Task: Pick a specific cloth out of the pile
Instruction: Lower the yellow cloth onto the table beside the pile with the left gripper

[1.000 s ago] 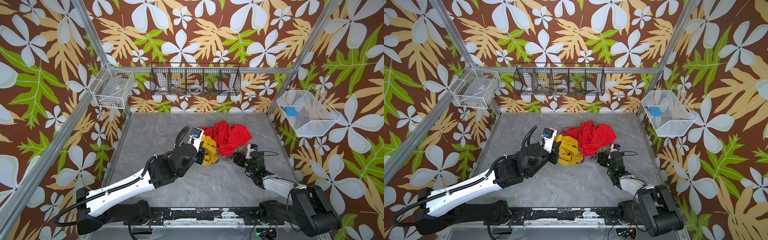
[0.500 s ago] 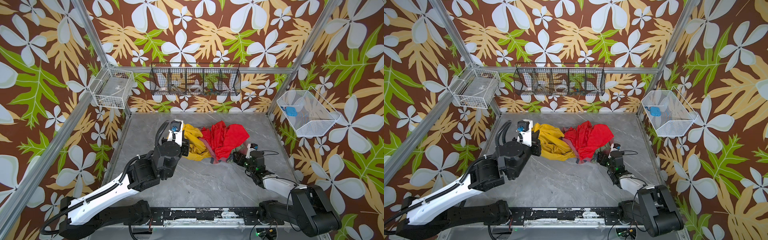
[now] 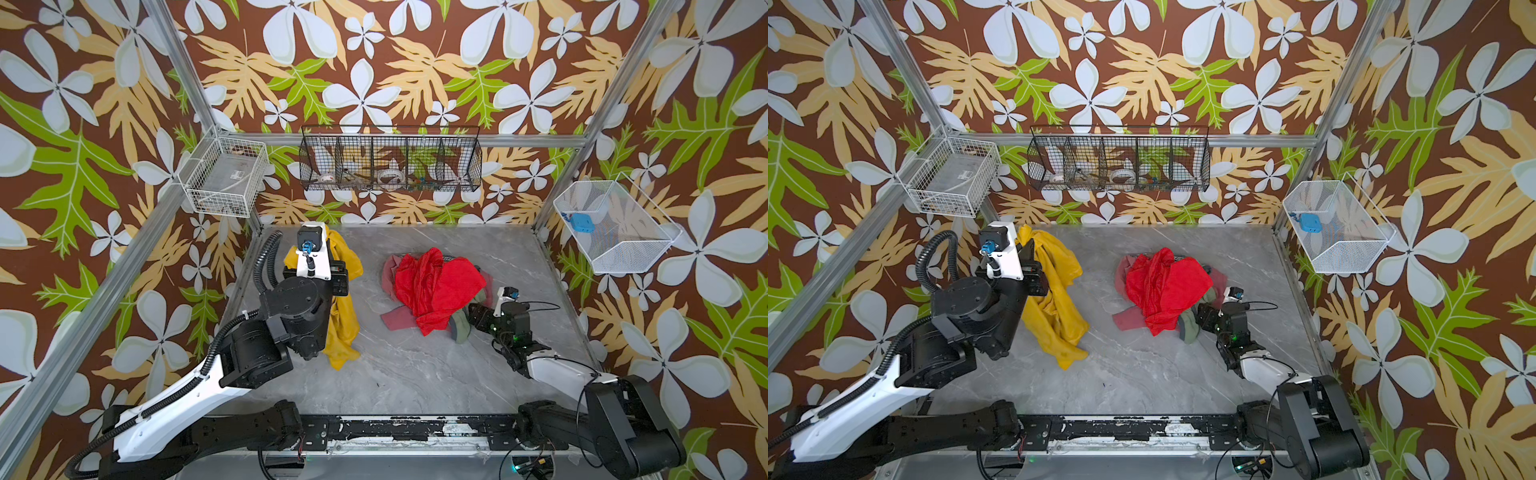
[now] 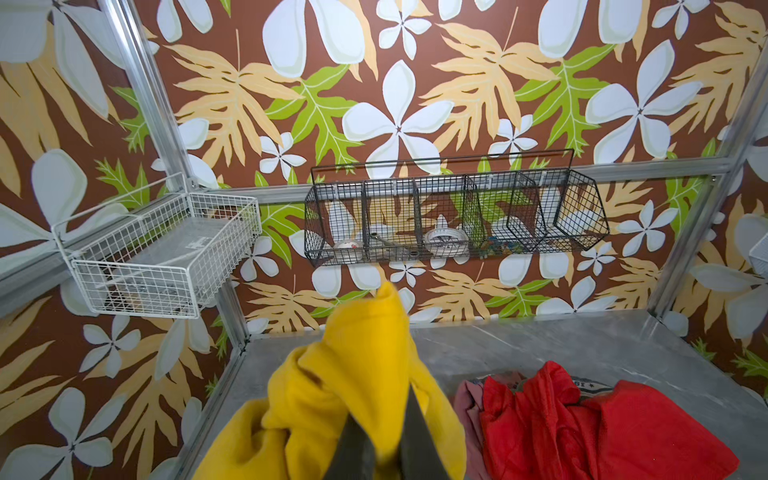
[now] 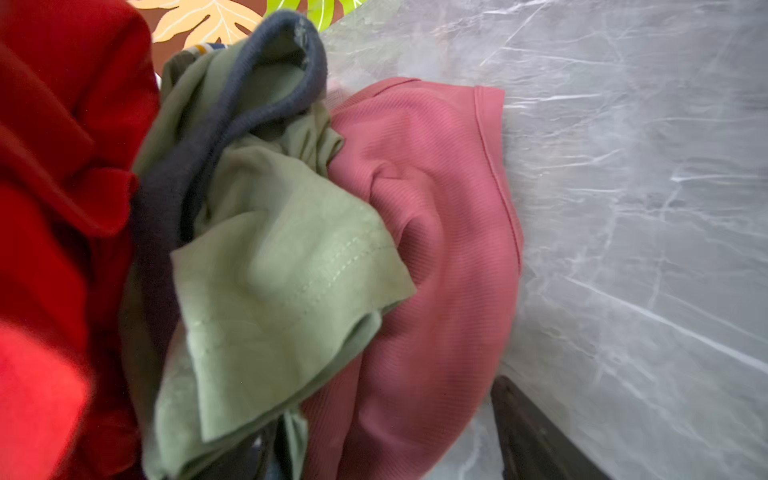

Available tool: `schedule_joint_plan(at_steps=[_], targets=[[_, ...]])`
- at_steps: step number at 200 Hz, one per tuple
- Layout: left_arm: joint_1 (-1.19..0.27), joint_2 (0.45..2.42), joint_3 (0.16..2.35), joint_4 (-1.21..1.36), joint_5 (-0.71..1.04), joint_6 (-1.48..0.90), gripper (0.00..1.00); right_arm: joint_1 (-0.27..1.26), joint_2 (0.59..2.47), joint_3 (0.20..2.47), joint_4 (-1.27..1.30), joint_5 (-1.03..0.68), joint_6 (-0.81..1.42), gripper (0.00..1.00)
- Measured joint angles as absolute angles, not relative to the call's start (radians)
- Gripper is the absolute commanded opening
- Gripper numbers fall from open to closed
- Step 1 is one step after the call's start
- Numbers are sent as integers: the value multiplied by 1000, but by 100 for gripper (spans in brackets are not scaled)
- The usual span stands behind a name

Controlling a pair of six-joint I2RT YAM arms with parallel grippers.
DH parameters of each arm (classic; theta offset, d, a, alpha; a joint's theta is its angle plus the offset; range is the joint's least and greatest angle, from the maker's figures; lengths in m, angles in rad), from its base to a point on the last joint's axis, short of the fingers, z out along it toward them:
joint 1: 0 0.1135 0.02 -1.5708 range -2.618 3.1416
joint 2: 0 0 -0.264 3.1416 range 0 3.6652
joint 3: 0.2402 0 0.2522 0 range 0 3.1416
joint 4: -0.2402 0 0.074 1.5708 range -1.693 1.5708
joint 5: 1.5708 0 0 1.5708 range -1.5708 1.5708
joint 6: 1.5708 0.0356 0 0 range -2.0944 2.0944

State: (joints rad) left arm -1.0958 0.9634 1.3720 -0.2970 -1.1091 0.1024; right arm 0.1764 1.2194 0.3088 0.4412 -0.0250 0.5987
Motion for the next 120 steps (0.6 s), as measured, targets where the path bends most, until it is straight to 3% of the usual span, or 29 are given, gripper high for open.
schedule_joint_plan(at_steps=[44, 120], targets=[[-1049, 974, 1397, -197, -1151, 249, 0, 176, 1193, 301, 422, -6, 594, 84], [-746, 960, 1283, -197, -1080, 334, 0, 176, 1038, 273, 358, 58, 560, 87]])
